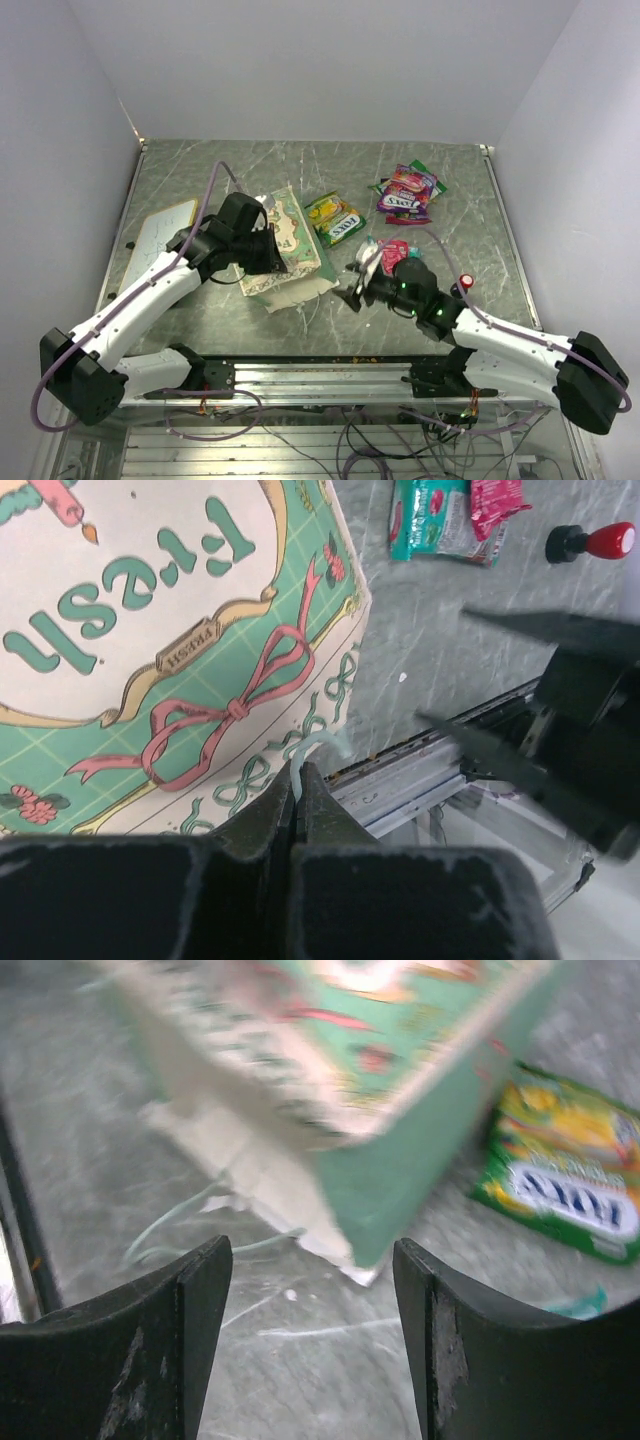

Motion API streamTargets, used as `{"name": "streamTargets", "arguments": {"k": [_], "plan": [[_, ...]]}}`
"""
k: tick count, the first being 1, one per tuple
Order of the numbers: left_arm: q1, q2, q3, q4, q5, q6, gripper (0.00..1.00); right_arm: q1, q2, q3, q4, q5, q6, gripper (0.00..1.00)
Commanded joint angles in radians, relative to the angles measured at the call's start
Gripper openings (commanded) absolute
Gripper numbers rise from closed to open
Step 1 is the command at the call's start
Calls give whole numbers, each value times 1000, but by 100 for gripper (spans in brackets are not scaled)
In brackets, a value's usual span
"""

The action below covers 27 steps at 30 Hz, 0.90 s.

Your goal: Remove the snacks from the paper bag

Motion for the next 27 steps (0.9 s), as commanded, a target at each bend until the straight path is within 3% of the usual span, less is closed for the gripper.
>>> {"name": "streamTargets", "arguments": {"k": [1, 5, 8, 10, 12, 20, 27], "plan": [[-2, 6, 65, 62, 56, -1, 7, 149, -19, -91, 209, -84, -394, 65], [-3, 47, 144, -5, 61, 41, 7, 189, 158, -17, 281, -81, -571, 58], [-3, 48, 162, -4, 74, 37, 7, 199, 304, 12, 459, -63, -609, 52], [-2, 40, 174, -1, 69, 32, 7, 205, 418, 40, 577, -46, -610, 39], [0, 30, 185, 0, 57, 25, 7, 222, 532, 65, 712, -8, -608, 33], [4, 58, 271, -19, 83, 47, 7, 245, 934, 214, 1067, 147, -525, 32], [4, 61, 323, -58, 119, 103, 7, 233, 1104, 337, 1130, 256, -481, 32]]}}
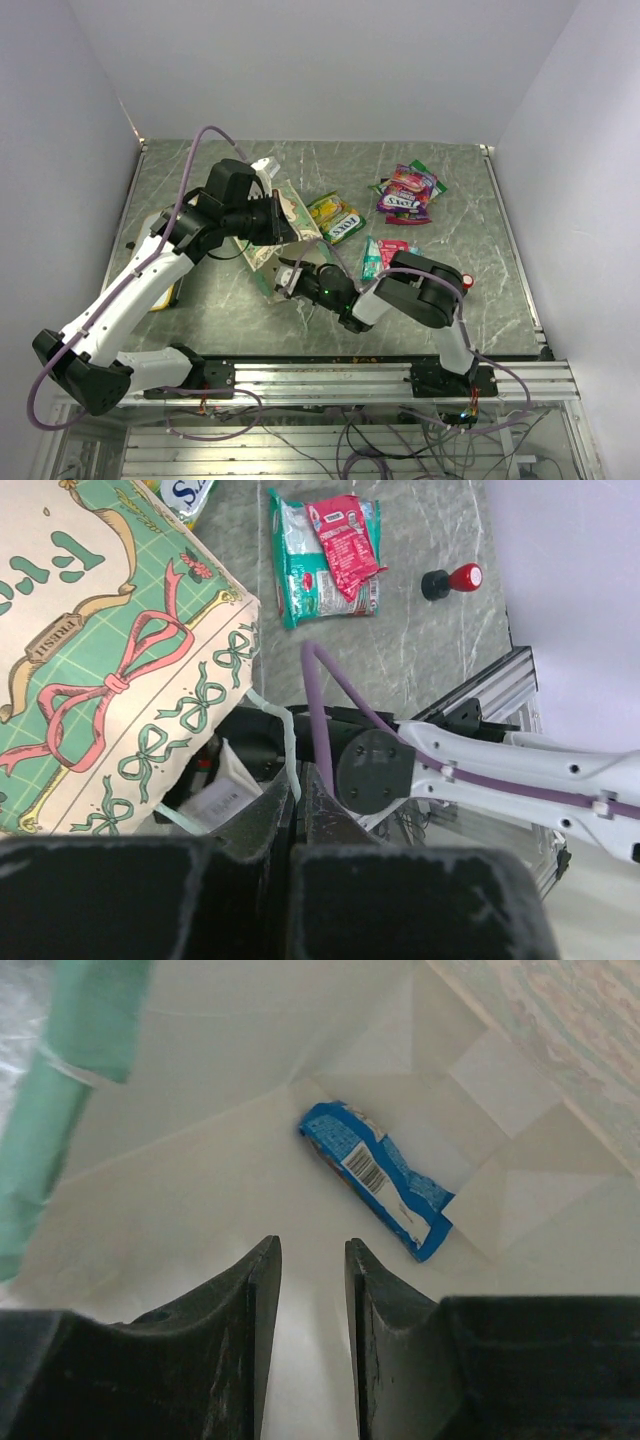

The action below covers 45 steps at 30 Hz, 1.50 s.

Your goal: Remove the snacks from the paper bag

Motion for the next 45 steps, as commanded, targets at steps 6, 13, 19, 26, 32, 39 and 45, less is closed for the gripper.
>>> {"name": "streamTargets", "arguments": {"k": [6, 13, 19, 26, 32, 39, 45], "plan": [[3, -7, 29, -1, 105, 70, 7, -25, 181, 172, 156, 117, 114, 34], [3, 15, 75, -5, 174, 101, 7, -28, 274, 250, 221, 184, 189, 37], [3, 25, 94, -12, 218, 115, 7, -29, 286, 302, 215, 192, 237, 44], [3, 17, 52, 42, 286, 93, 7, -26, 293, 360, 165, 117, 284, 54], [3, 49, 38, -35, 226, 81, 7, -9, 200, 237, 73, -7, 293, 56], [5, 32, -3, 31, 211, 37, 7, 7, 122, 86, 109, -167, 384, 55], [1, 90, 66, 106, 281, 19, 7, 36, 164, 130, 130, -81, 389, 56]]}}
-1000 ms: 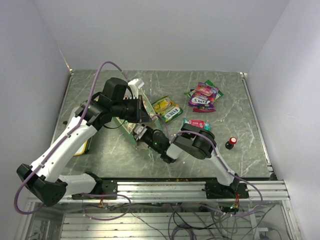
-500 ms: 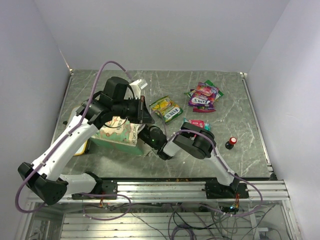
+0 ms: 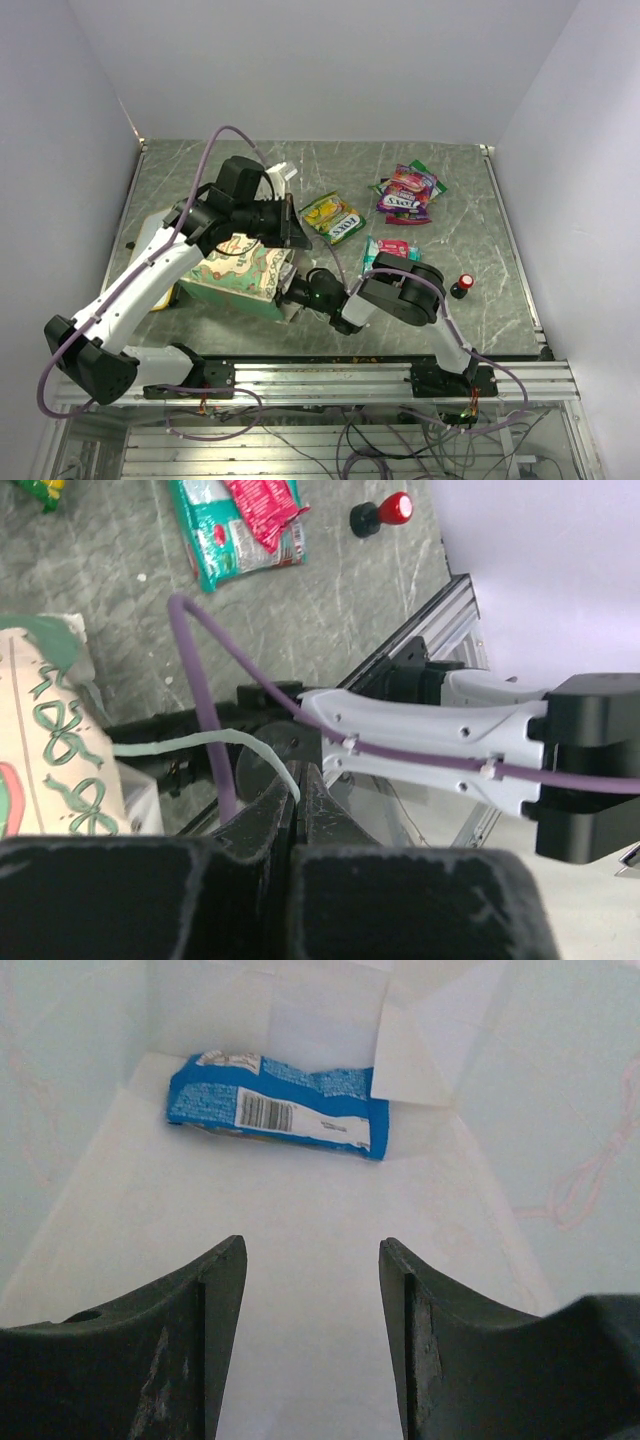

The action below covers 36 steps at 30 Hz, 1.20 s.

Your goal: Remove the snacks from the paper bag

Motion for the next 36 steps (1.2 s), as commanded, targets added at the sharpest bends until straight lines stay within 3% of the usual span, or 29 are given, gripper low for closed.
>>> {"name": "streamTargets", "arguments": {"k": [1, 20, 29, 36], "plan": [[0, 46, 85, 75, 52, -9, 7, 15, 23, 33, 46, 43, 31, 56], [-26, 212, 404, -18, -45, 138, 7, 52, 64, 90, 17, 31, -104, 62], [-37, 237, 420, -63, -74, 182, 7, 52, 79, 141, -36, -28, -174, 62], [-41, 224, 353, -65, -71, 206, 7, 46, 32, 167, -234, -201, -351, 61]]}}
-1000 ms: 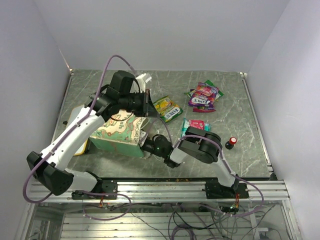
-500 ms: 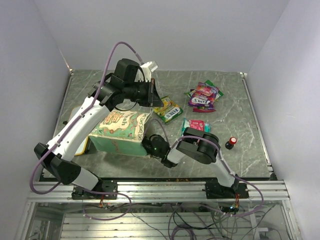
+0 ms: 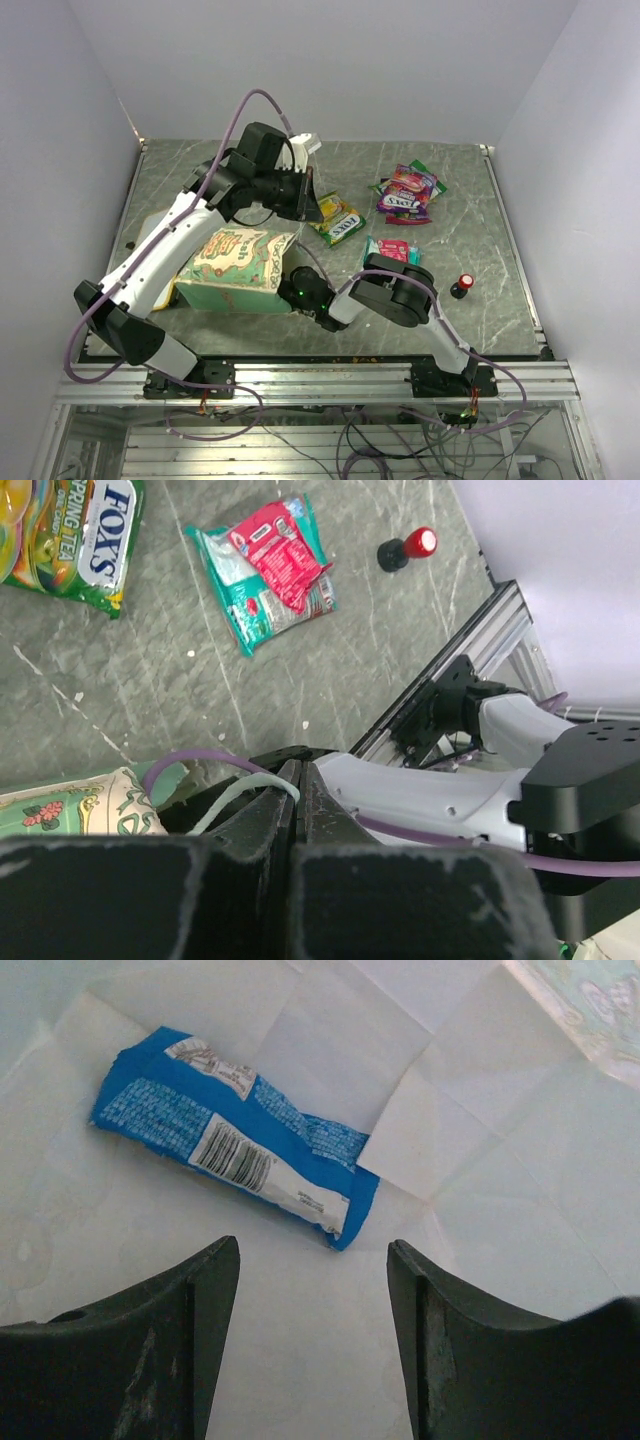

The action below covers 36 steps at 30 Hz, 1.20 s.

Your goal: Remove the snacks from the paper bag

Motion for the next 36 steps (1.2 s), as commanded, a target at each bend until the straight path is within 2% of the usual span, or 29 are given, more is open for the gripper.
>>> {"name": "streamTargets", "arguments": {"k": [1, 7, 14, 17, 28, 34, 36], "plan": [[-9, -24, -33, 60, -4, 32, 7, 5, -43, 27, -199, -182, -178, 60], [-10, -46, -114, 80, 16, 21, 7, -10, -77, 103, -482, -400, -301, 61], [-12, -86, -207, 126, 50, -33, 7, -11, -30, 239, -737, -445, -426, 62], [-14, -100, -243, 154, 68, -74, 7, -11, -14, 249, -685, -454, -403, 61], [-29, -131, -317, 214, 94, -162, 7, -10, 78, 455, -877, -464, -465, 46], [-32, -138, -319, 215, 86, -174, 7, -19, 52, 385, -720, -337, -362, 33], [-32, -144, -326, 225, 86, -186, 7, -28, 40, 359, -648, -277, -321, 23]]}}
